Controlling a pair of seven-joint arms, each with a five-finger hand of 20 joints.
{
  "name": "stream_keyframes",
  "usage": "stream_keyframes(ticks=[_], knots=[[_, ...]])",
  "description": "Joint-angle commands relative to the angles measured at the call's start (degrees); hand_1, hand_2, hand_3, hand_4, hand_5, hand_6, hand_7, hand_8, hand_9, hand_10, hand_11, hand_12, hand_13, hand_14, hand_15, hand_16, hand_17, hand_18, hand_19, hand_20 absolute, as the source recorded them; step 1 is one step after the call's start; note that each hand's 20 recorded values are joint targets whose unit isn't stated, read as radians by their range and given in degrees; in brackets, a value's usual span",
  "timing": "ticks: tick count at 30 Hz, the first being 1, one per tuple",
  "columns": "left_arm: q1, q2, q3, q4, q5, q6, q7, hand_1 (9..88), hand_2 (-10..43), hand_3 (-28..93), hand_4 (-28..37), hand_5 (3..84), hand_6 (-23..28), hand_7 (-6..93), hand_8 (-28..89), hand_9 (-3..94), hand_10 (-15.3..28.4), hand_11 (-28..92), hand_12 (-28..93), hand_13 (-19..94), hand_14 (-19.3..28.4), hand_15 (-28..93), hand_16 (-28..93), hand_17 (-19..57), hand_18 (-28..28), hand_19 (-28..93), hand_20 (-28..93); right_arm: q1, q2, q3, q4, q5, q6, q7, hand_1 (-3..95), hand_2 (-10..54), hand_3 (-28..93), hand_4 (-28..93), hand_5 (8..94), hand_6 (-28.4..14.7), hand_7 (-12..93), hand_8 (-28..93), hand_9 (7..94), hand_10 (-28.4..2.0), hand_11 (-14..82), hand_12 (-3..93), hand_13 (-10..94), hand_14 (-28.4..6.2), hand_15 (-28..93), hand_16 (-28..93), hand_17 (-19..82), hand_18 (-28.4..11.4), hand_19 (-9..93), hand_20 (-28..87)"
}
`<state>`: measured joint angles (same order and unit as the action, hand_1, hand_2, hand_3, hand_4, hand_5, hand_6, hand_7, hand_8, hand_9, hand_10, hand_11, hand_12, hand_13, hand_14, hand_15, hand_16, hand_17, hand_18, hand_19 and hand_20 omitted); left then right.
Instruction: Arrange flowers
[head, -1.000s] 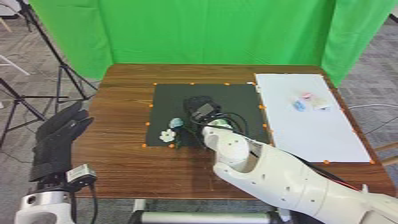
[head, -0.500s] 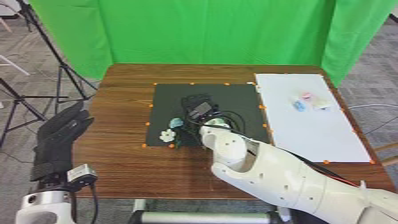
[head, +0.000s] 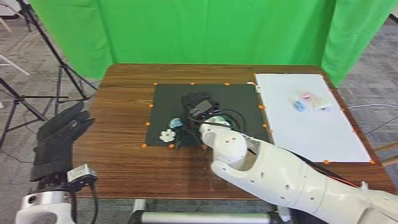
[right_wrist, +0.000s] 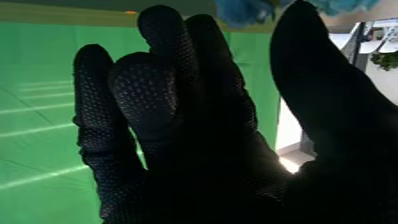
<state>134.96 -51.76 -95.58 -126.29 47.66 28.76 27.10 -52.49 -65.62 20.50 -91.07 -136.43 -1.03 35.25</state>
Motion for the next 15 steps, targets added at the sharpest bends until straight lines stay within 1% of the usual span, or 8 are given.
stream_keyframes(ticks=[1, 5, 6, 7, 10, 11, 13, 15], knots=[[2.3, 0.29, -0.46, -0.4, -0.59, 0.83, 0.77, 28.7, 2.8, 82, -17.1, 39.4, 10.5, 15.8, -10, 32.2, 19.8, 36, 7, 22, 26.7, 64, -18, -10.8, 20.6, 57, 2, 4.3, 1.6, -1.6, -3.0, 2.1, 1.6, 1.1, 30.2, -6.9, 83, -23, 61.5, -7.2, 24, -12, 64.5, -18.6, 35.3, 19.3, 67, -10.7, 78, 20, 31, -23.2, 92, -5], [2.5, 0.36, -0.43, -0.49, -0.63, 0.87, 0.76, 28.5, 2.9, 83, -17.4, 39.3, 10.4, 16.1, -11, 32.4, 19.7, 37, 7, 22, 26.6, 63, -18, -10.8, 20.6, 57, 2, 5.5, 1.9, -1.9, -4.0, 2.7, 1.9, 0.9, 29.7, -6.5, 83, -22, 61.1, -7.8, 23, -12, 63.7, -19.0, 35.5, 19.3, 66, -11.0, 78, 20, 31, -23.6, 92, -4], [2.7, 0.58, -0.41, -0.54, -0.89, 1.14, 1.21, 28.5, 2.9, 83, -17.5, 39.3, 10.4, 16.3, -11, 32.4, 19.7, 37, 7, 22, 26.6, 63, -18, -10.8, 20.6, 57, 2, 5.6, 1.8, -1.7, -4.1, 2.2, 1.8, 0.5, 29.6, -6.4, 84, -22, 61.0, -7.9, 23, -12, 63.6, -19.1, 35.4, 19.3, 66, -11.1, 78, 20, 31, -23.7, 91, -4], [2.9, 0.56, -0.47, -0.64, -0.78, 1.16, 0.99, 28.5, 2.9, 83, -17.5, 39.2, 10.4, 16.4, -11, 32.4, 19.7, 37, 7, 22, 26.6, 63, -18, -10.8, 20.6, 57, 2, 5.8, 1.8, -2.0, -4.2, 2.1, 2.3, 0.4, 29.5, -6.2, 84, -22, 61.0, -8.0, 23, -11, 63.5, -19.2, 35.4, 19.3, 66, -11.3, 78, 20, 31, -23.8, 91, -4], [2.8, 0.93, 0.05, -0.54, -1.13, 1.51, 1.65, 28.5, 3.0, 83, -17.5, 39.2, 10.4, 16.3, -11, 32.3, 19.8, 37, 7, 22, 26.6, 64, -18, -10.8, 20.6, 57, 2, 7.3, 2.4, -3.0, -5.0, 3.2, 2.6, 0.9, 29.1, -5.6, 84, -22, 60.9, -8.4, 22, -11, 63.3, -19.5, 35.2, 19.3, 66, -11.6, 78, 20, 30, -24.1, 91, -4], [2.9, 0.79, 0.07, -0.56, -1.17, 1.51, 1.58, 28.5, 3.0, 83, -17.5, 39.2, 10.4, 16.4, -11, 32.4, 19.8, 37, 7, 22, 26.6, 64, -18, -10.8, 20.6, 57, 2, 7.9, 2.6, -3.5, -5.2, 3.6, 2.8, 1.1, 29.0, -5.5, 84, -22, 61.0, -8.4, 22, -11, 63.2, -19.6, 35.1, 19.2, 66, -11.6, 78, 20, 30, -24.1, 91, -4], [3.3, 1.21, 0.27, -0.59, -1.79, 2.1, 2.44, 28.4, 3.0, 83, -17.5, 39.2, 10.4, 16.4, -11, 32.4, 19.8, 37, 7, 22, 26.5, 64, -18, -10.8, 20.6, 57, 3, 9.8, 3.8, -5.0, -5.8, 5.1, 3.7, 2.0, 28.7, -5.3, 84, -22, 60.7, -8.5, 22, -11, 62.9, -19.7, 35.1, 19.2, 65, -11.7, 78, 20, 30, -24.2, 91, -4], [4.1, 1.27, -0.06, -0.76, -2.16, 2.42, 2.92, 28.3, 2.9, 83, -17.5, 39.2, 10.4, 16.4, -11, 32.5, 19.9, 37, 7, 22, 26.5, 64, -18, -10.7, 20.6, 57, 3, 9.5, 5.0, -3.6, -6.6, 5.0, 2.4, 1.6, 28.6, -4.8, 83, -22, 60.5, -8.6, 22, -11, 62.6, -19.8, 35.1, 19.2, 65, -11.8, 78, 20, 30, -24.2, 91, -4]])
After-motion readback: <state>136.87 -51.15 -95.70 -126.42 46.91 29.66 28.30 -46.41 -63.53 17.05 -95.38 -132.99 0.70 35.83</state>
